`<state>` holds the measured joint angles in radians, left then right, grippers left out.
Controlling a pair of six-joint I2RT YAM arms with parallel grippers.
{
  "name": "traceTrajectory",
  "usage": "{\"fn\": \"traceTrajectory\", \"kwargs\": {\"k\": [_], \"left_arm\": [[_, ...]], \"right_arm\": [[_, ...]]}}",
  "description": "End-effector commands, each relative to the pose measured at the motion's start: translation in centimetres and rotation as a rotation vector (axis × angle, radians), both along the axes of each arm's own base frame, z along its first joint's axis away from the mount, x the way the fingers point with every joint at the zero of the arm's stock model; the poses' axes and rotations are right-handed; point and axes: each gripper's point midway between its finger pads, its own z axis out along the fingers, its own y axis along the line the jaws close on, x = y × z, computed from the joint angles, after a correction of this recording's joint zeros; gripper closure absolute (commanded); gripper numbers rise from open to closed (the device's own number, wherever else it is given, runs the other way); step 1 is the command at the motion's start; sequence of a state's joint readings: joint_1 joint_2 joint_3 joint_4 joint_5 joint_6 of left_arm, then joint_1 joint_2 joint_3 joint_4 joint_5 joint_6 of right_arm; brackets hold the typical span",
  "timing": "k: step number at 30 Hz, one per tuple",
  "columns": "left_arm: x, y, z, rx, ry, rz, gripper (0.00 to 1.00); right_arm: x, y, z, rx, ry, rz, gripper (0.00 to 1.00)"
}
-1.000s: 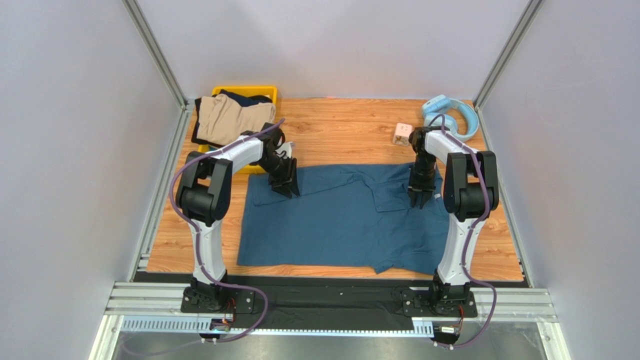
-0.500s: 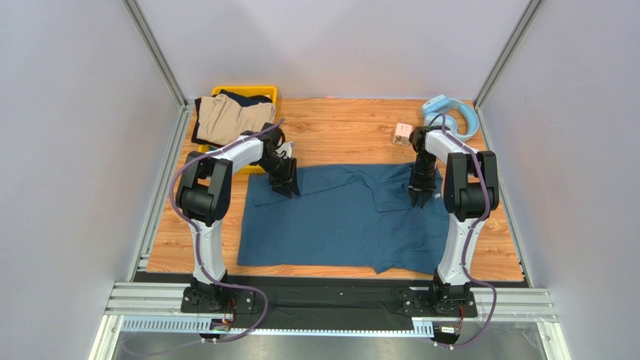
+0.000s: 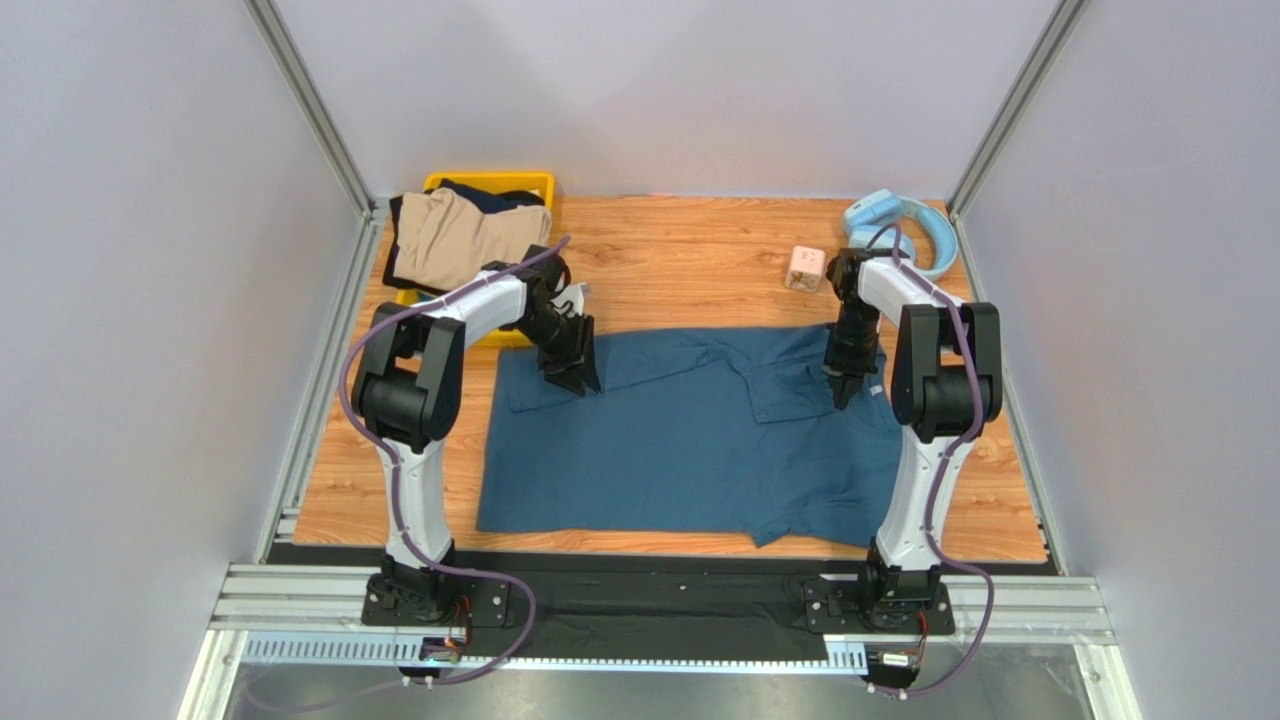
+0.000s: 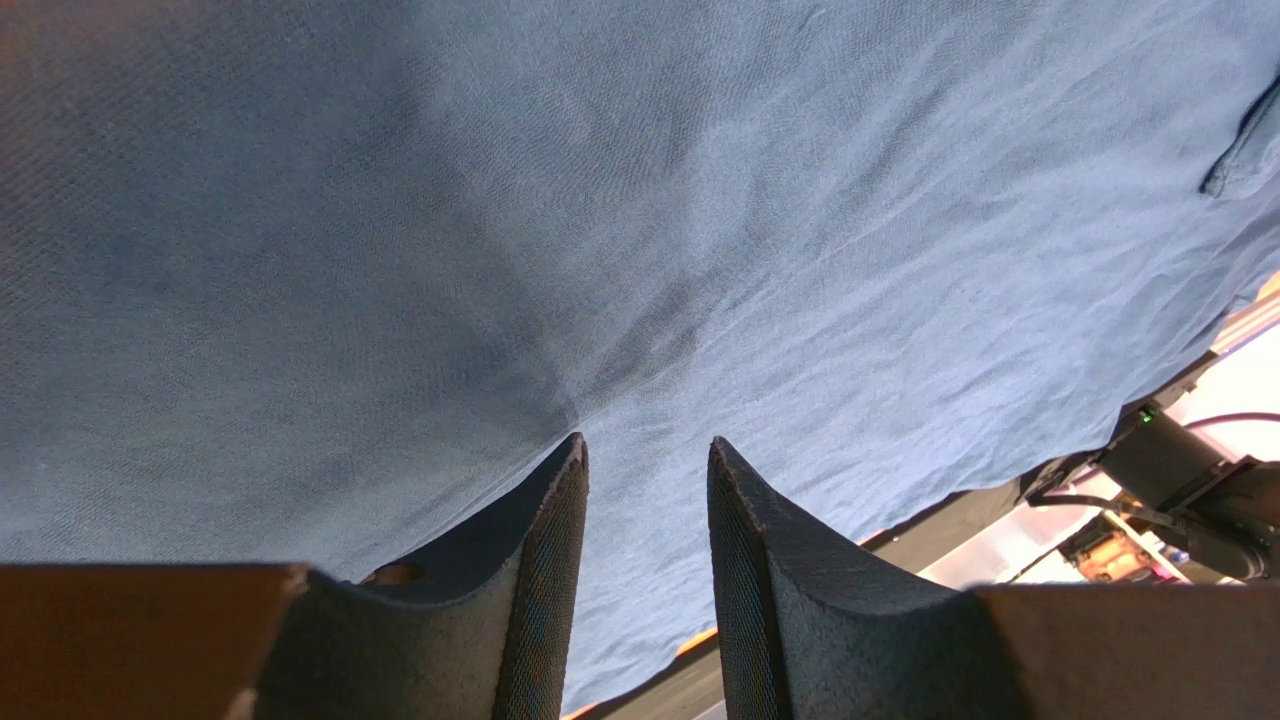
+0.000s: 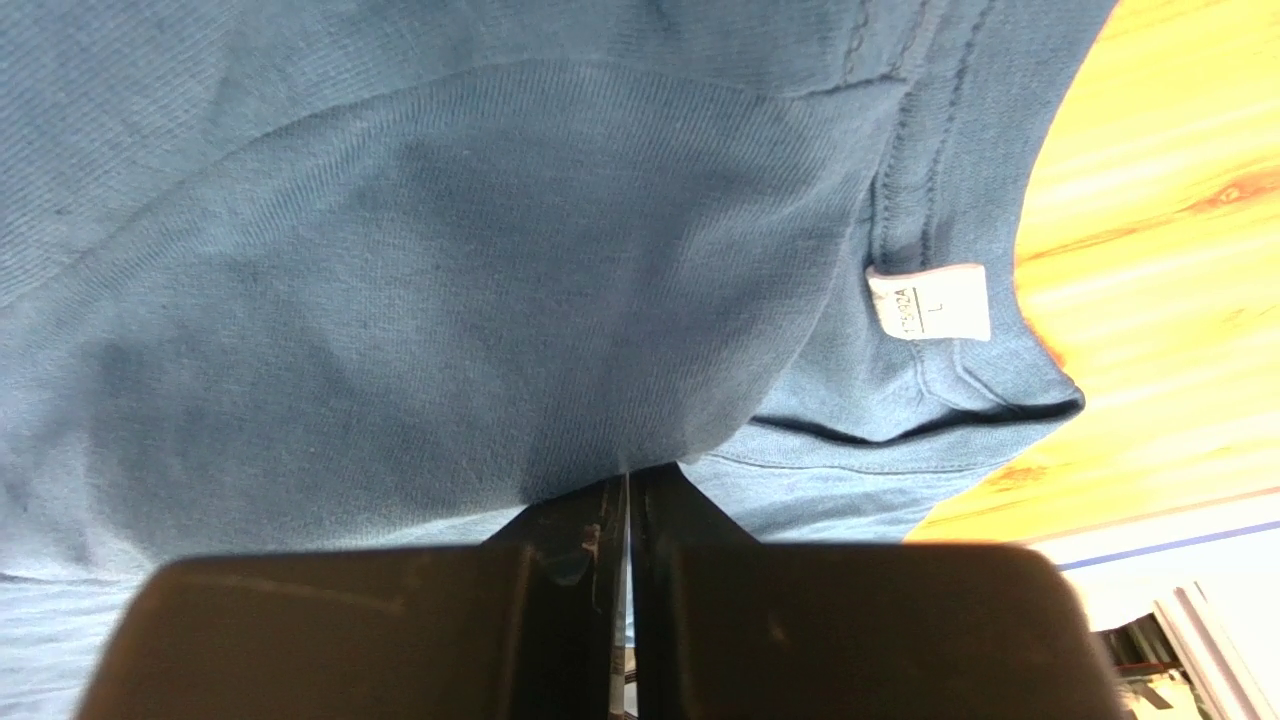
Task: Fold and stack the t-shirts
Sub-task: Fold the tshirt
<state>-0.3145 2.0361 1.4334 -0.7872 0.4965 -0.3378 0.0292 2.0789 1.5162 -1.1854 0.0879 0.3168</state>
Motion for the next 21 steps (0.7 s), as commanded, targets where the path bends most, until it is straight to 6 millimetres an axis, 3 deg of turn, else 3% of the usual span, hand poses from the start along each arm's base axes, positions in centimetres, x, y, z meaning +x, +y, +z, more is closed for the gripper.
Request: {"fn": "traceTrajectory", "kwargs": {"k": [1, 6, 14, 21], "left_arm": [[0.9, -1.0, 2.2, -0.043, -0.059, -0.014, 0.58], [0.8, -1.0, 1.9, -0.042, -0.054, -0.017, 0.58], [0.7, -1.4, 1.4, -0.042, -0.047, -0.021, 0.58], [0.9, -2.2, 1.5, -0.054, -0.052, -0.028, 0.58]], "right_arm": [[1.9, -0.5, 0.8, -0.019, -0.072, -0.006, 1.0], [1.8, -0.5, 1.4, -0.023, -0.078, -0.001, 1.0], [1.4, -0.2, 6.0, -0.002, -0.144, -0.008, 1.0], [0.1, 0.5, 7.4, 0.035, -0.135, -0.01, 1.0]]}}
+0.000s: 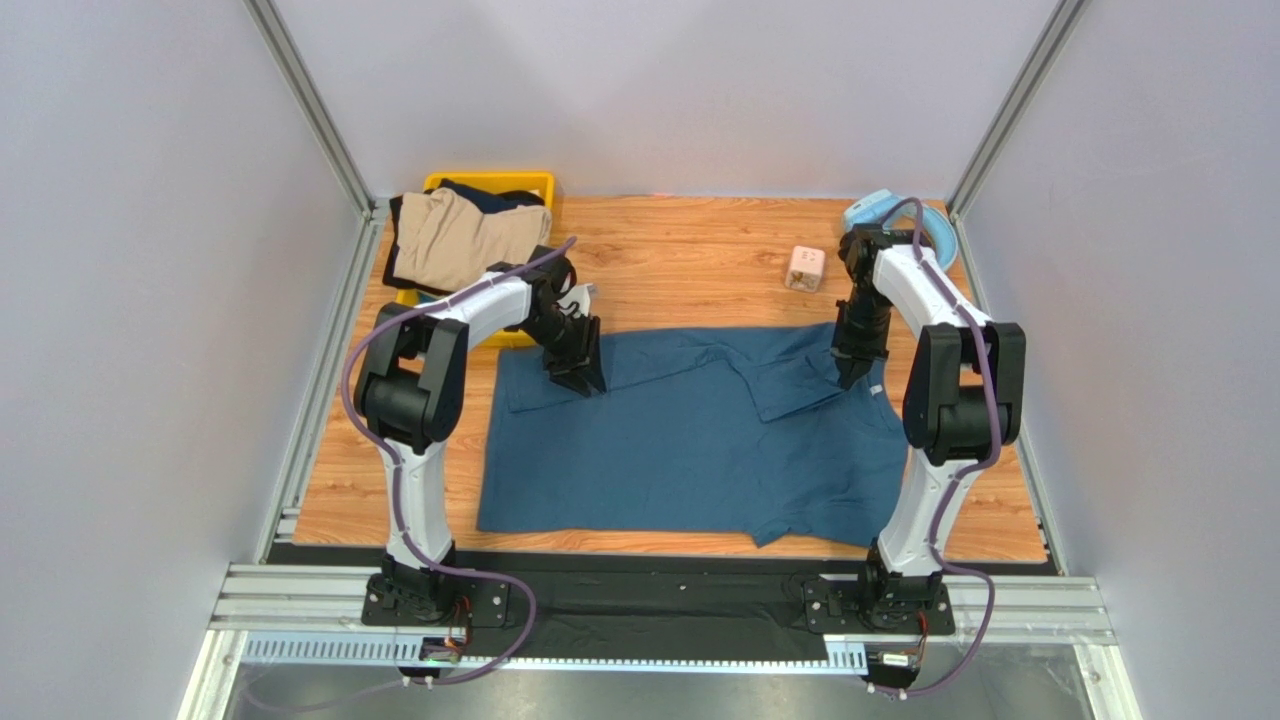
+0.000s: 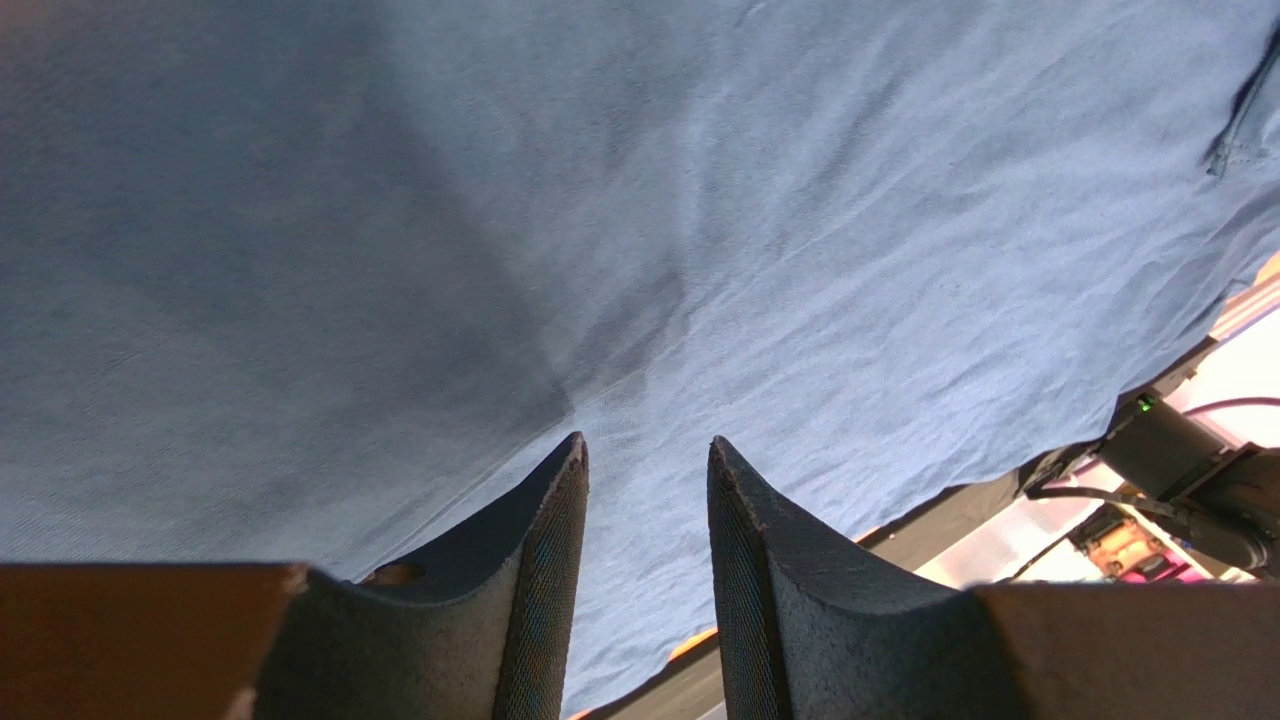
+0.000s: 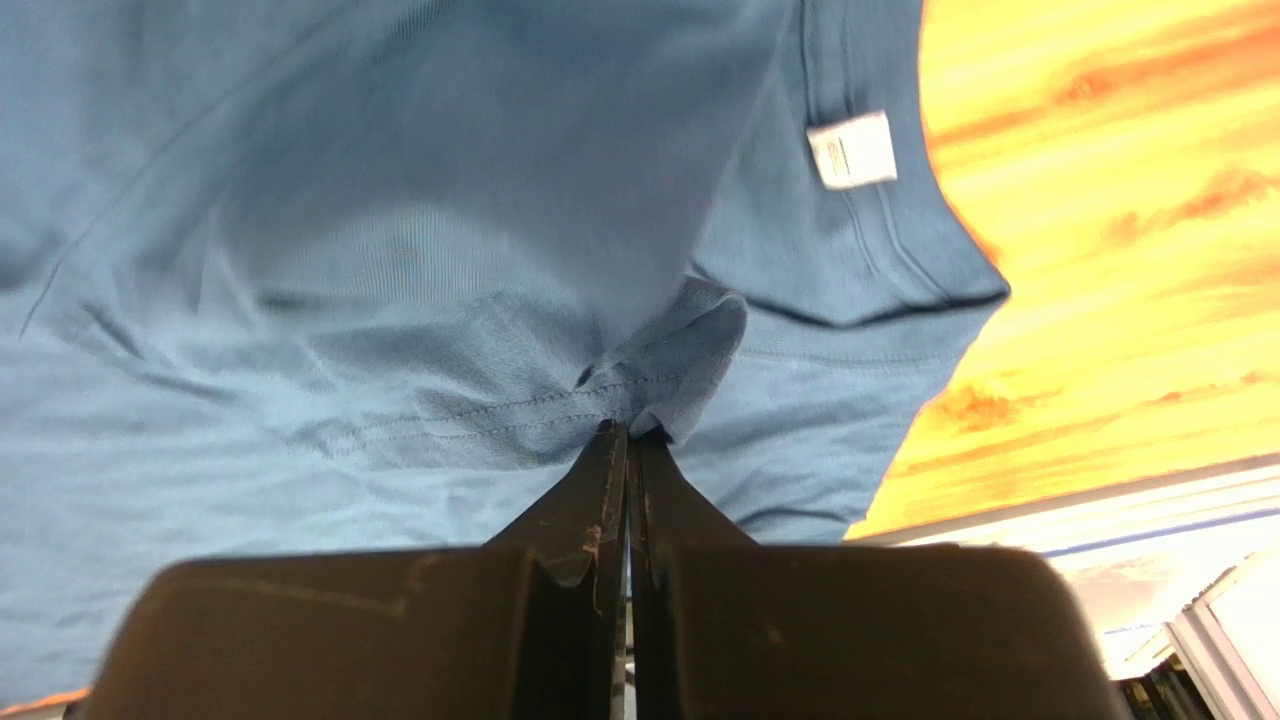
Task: Fold and stack the t-shirts
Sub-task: Fold the tshirt
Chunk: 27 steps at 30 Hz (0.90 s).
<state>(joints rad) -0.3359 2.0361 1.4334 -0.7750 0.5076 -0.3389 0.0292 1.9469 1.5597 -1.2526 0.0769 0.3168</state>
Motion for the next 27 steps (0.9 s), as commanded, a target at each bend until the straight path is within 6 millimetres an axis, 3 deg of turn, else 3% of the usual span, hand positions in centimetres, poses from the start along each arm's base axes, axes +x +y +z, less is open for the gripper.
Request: {"fn": "traceTrajectory", "kwargs": {"k": [1, 20, 27], "left_arm": [[1.2, -1.3, 1.5, -0.043, -0.046, -0.004, 0.58], [1.2, -1.3, 1.0, -0.037, -0.044, -0.006, 0.58], [0.9, -1.1, 0.7, -0.032, -0.04, -0.007, 0.58]], "right_arm": [[-0.7, 0.4, 2.2, 0.03, -0.018, -0.004, 1.0], [-6.4, 2.9, 1.8, 0.127, 0.079, 0.017, 1.0], [-5.8, 3.1, 3.8, 0.134, -0.017, 0.004, 1.0]]}}
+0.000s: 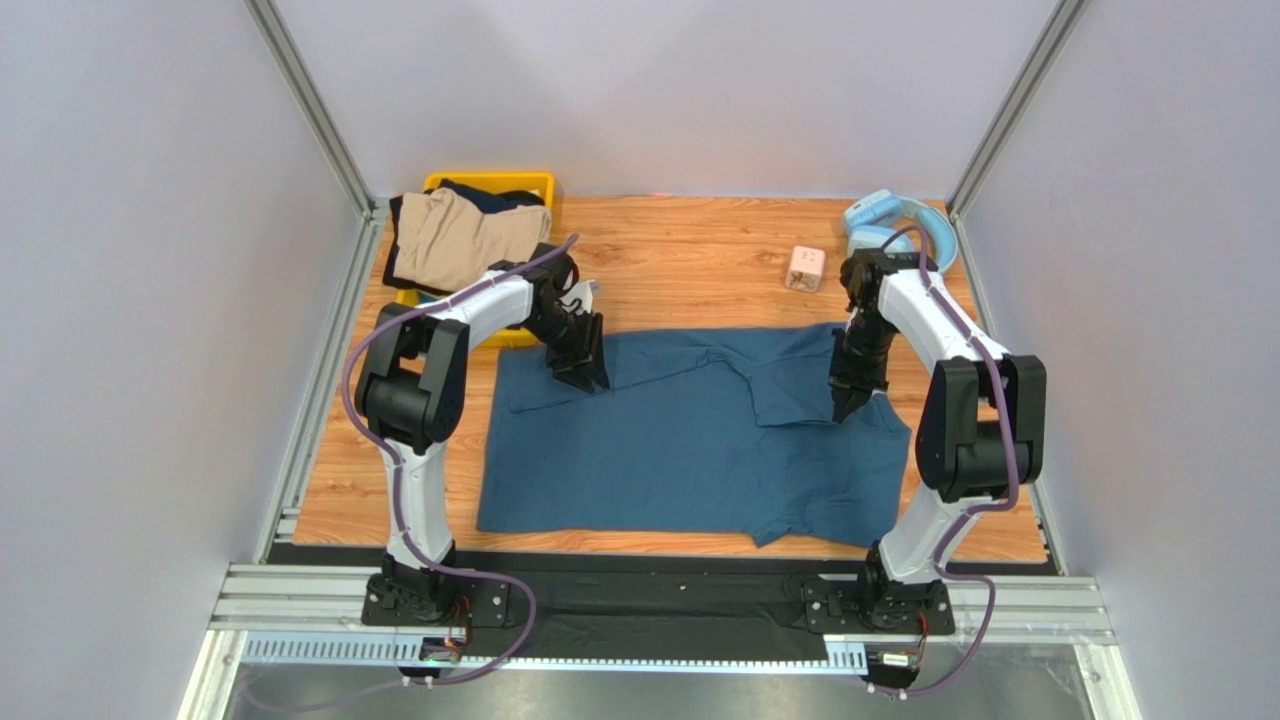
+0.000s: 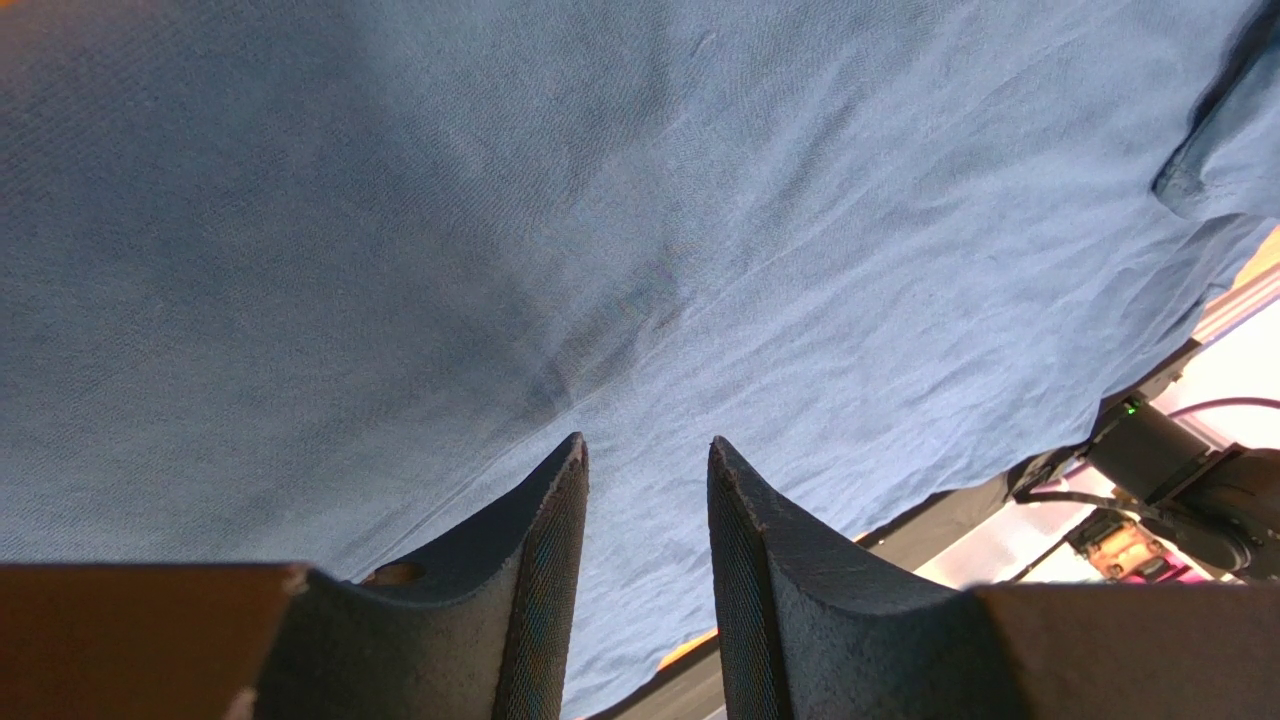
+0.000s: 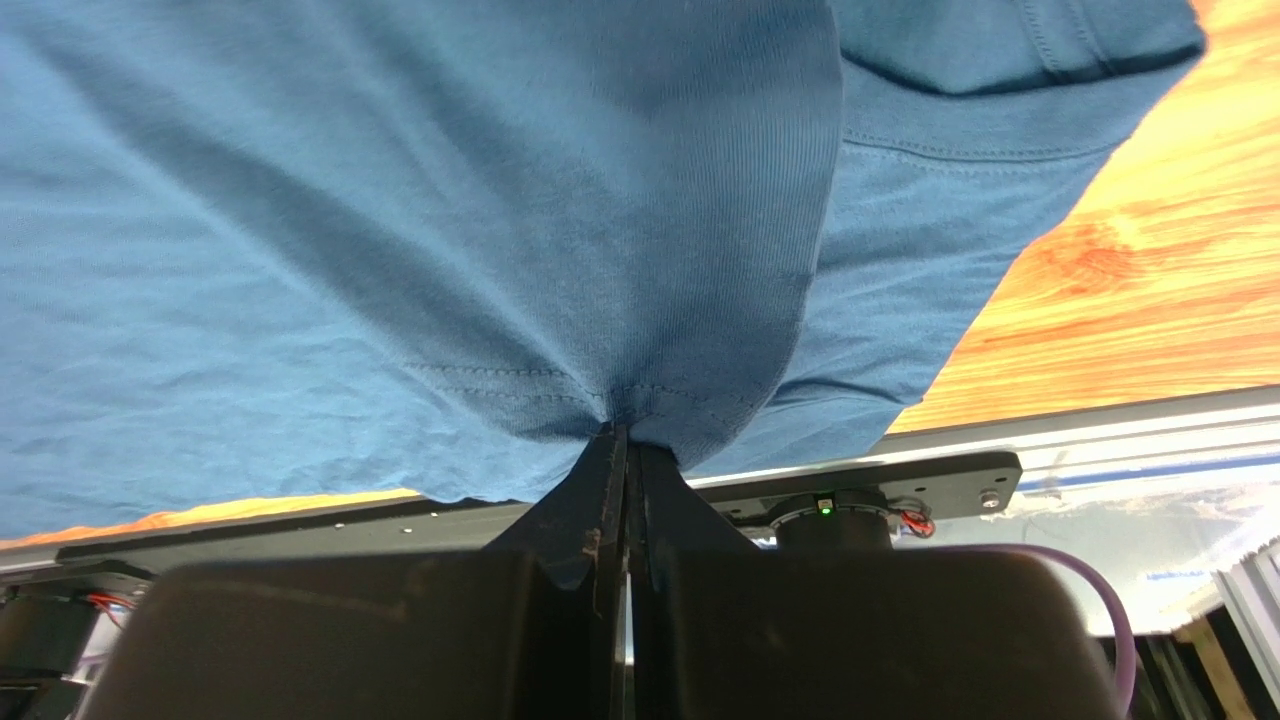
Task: Fold and stack the t-shirts
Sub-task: Fold the tshirt
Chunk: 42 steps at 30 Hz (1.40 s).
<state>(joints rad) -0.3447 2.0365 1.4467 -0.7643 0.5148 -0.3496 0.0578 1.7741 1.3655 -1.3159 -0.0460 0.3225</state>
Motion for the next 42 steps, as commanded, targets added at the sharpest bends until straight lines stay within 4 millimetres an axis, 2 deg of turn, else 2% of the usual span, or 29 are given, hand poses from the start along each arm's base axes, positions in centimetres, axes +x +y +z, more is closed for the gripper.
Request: {"fn": "traceTrajectory", "kwargs": {"k": [1, 9, 16, 27, 34, 36, 40, 42], "left_arm": [[0.5, -0.4, 0.3, -0.016, -0.026, -0.005, 0.58], [0.2, -0.3, 0.3, -0.017, -0.026, -0.002, 0.58], [0.0, -0.2, 0.3, -0.015, -0.031, -0.006, 0.58], [-0.1, -0.3, 0.2, -0.019, -0.028, -0.005, 0.58], [0.0, -0.3, 0.1, -0.021, -0.027, -0.007, 0.58], [0.0, -0.3, 0.1, -0.02, -0.027, -0.006, 0.58], [-0.1, -0.3, 0.1, -0.021, -0.025, -0.006, 0.58], [0.0, -0.3, 0.2, -0.02, -0.028, -0.006, 0.58]], "right_arm": [[1.0, 0.3, 2.7, 0.01, -0.115, -0.022, 1.0], [3.1, 0.2, 4.7, 0.007, -0.181, -0.03, 1.0], [3.9, 0.1, 5.7, 0.004, -0.212, -0.039, 1.0], [3.5, -0.6, 7.2, 0.014, -0.248, -0.068, 1.0], [4.0, -0.8, 9.0, 0.029, -0.325, -0.093, 1.0], [3.7, -0.4, 9.0, 0.048, -0.312, -0.083, 1.0], [1.9, 0.1, 6.8, 0.077, -0.224, -0.084, 1.0], [1.3, 0.4, 6.6, 0.091, -0.217, -0.08, 1.0]]}}
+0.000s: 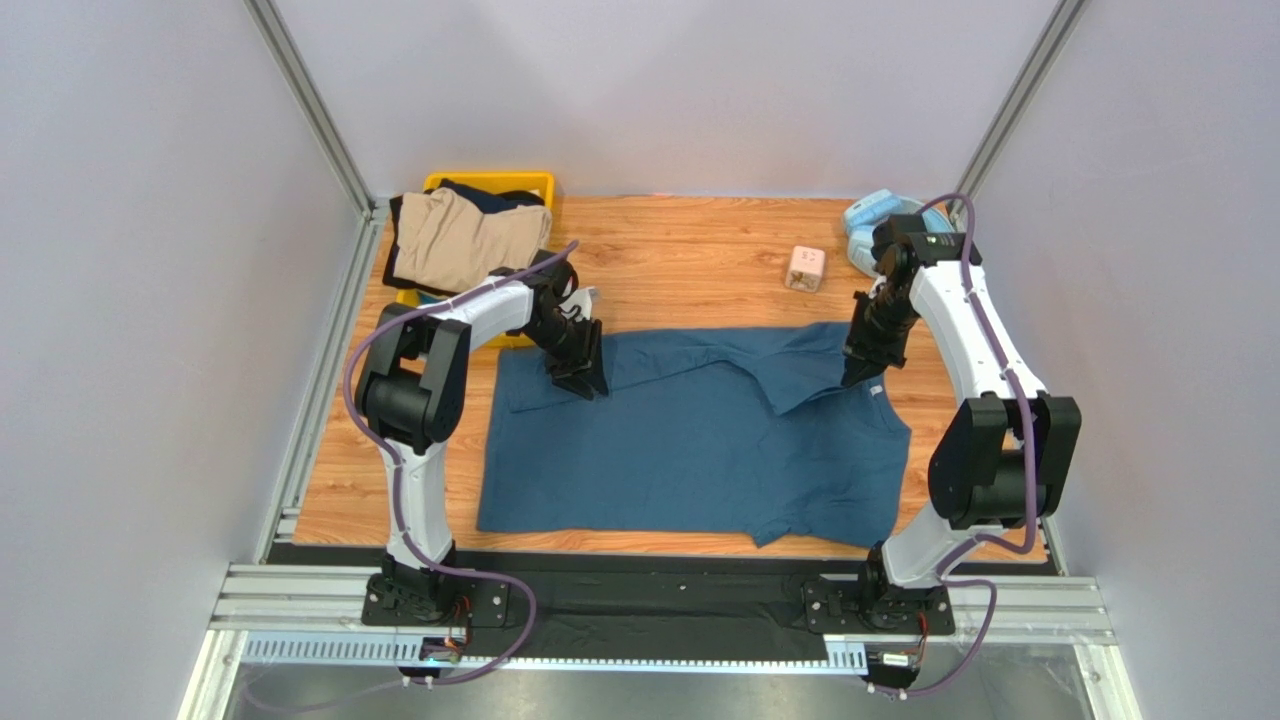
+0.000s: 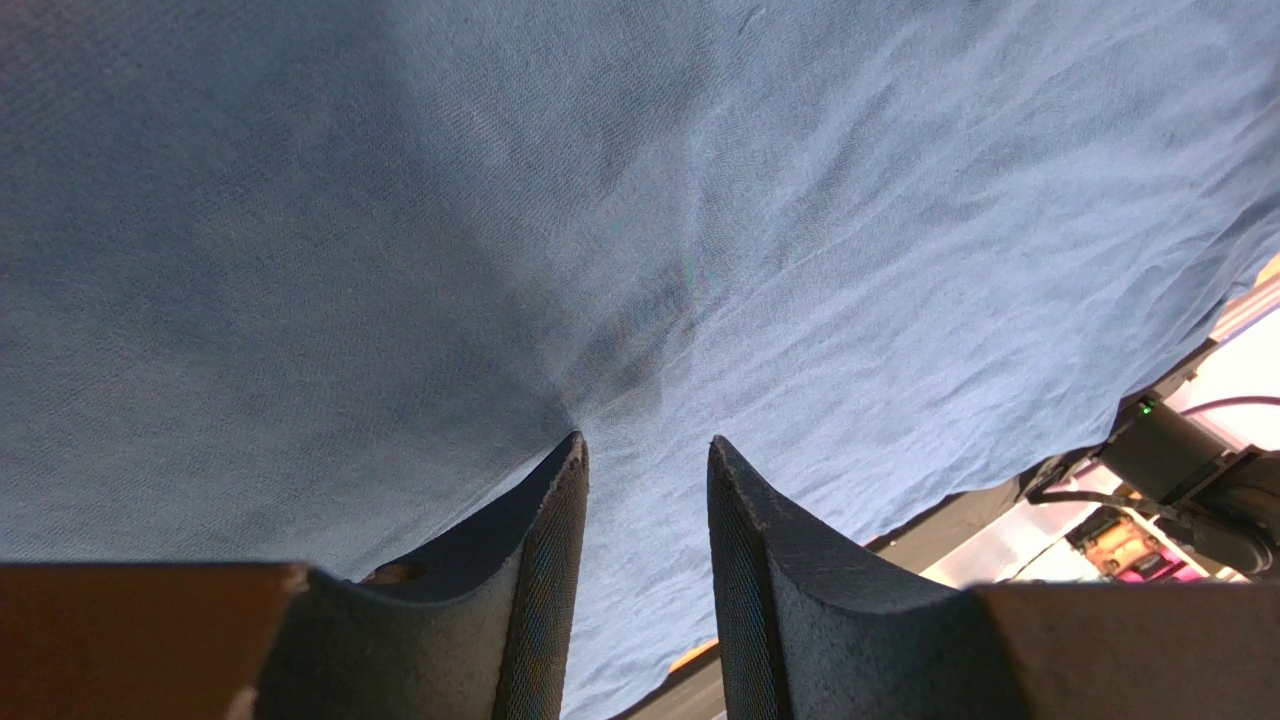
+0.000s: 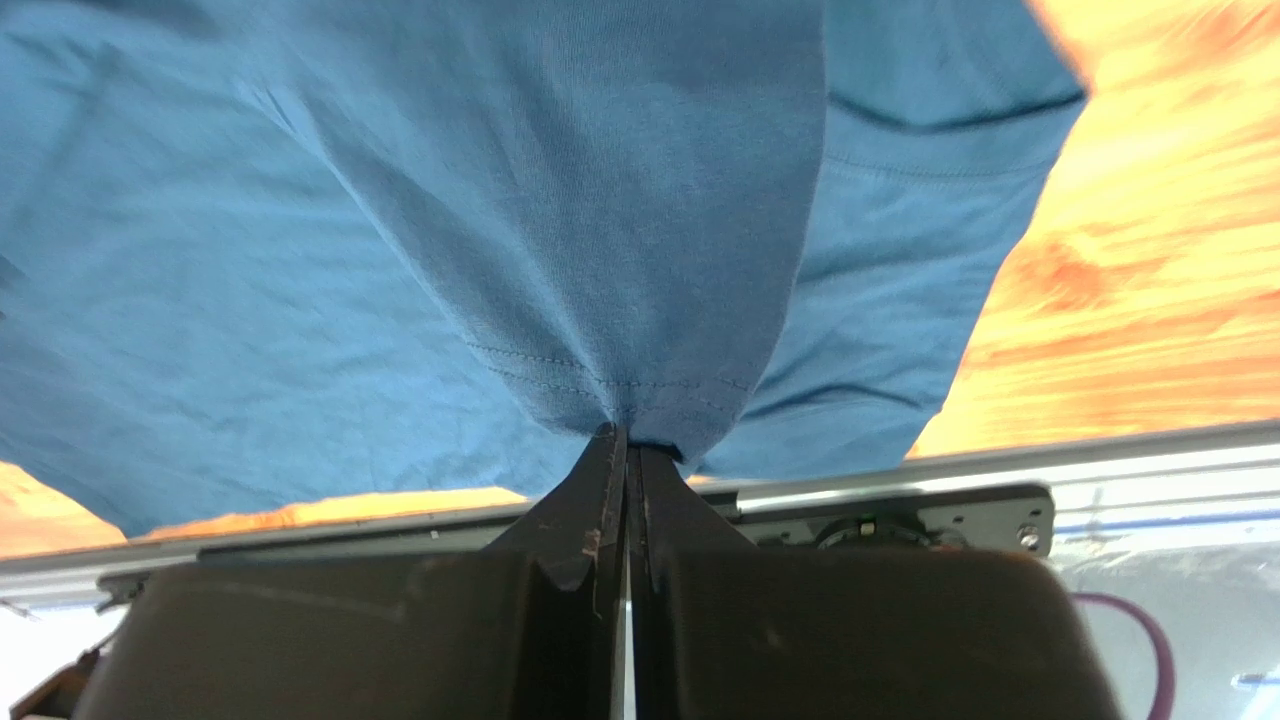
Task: Fold and stack the t-shirts
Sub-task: Fold the tshirt
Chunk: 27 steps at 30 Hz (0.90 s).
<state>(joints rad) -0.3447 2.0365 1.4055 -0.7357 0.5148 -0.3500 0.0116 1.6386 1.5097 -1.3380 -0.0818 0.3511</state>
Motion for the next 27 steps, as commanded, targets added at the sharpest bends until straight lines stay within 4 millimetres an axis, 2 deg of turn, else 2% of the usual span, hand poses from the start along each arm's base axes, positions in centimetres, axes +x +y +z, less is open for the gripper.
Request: {"fn": "traceTrajectory", "kwargs": {"k": [1, 6, 10, 14, 18, 21, 27], "left_arm": [[0.7, -0.5, 1.2, -0.025, -0.042, -0.007, 0.58], [0.7, -0.6, 1.1, -0.025, -0.035, -0.004, 0.58], [0.7, -0.6, 1.1, -0.026, -0.036, -0.002, 0.58], [0.8, -0.5, 1.1, -0.02, -0.037, 0.0, 0.58], [0.8, -0.5, 1.2, -0.022, -0.04, 0.002, 0.58], [0.7, -0.6, 1.4, -0.026, -0.041, -0.001, 0.58], [0.5, -0.8, 2.1, -0.047, -0.049, -0.022, 0.6]], "right_arm": [[-2.3, 0.7, -0.4, 0.047, 0.04, -0.001, 1.0], [-3.4, 1.0, 0.3, 0.061, 0.016, 0.0, 1.0], [-4.2, 1.3, 0.0, 0.08, 0.014, -0.002, 1.0], [-5.4, 1.1, -1.7, 0.069, 0.068, 0.004, 1.0], [-7.3, 0.7, -5.3, 0.05, 0.18, 0.004, 1.0], [-6.6, -0.2, -6.8, -0.005, 0.187, -0.003, 1.0], [-2.3, -0.9, -7.3, -0.052, 0.125, -0.042, 0.99]]}}
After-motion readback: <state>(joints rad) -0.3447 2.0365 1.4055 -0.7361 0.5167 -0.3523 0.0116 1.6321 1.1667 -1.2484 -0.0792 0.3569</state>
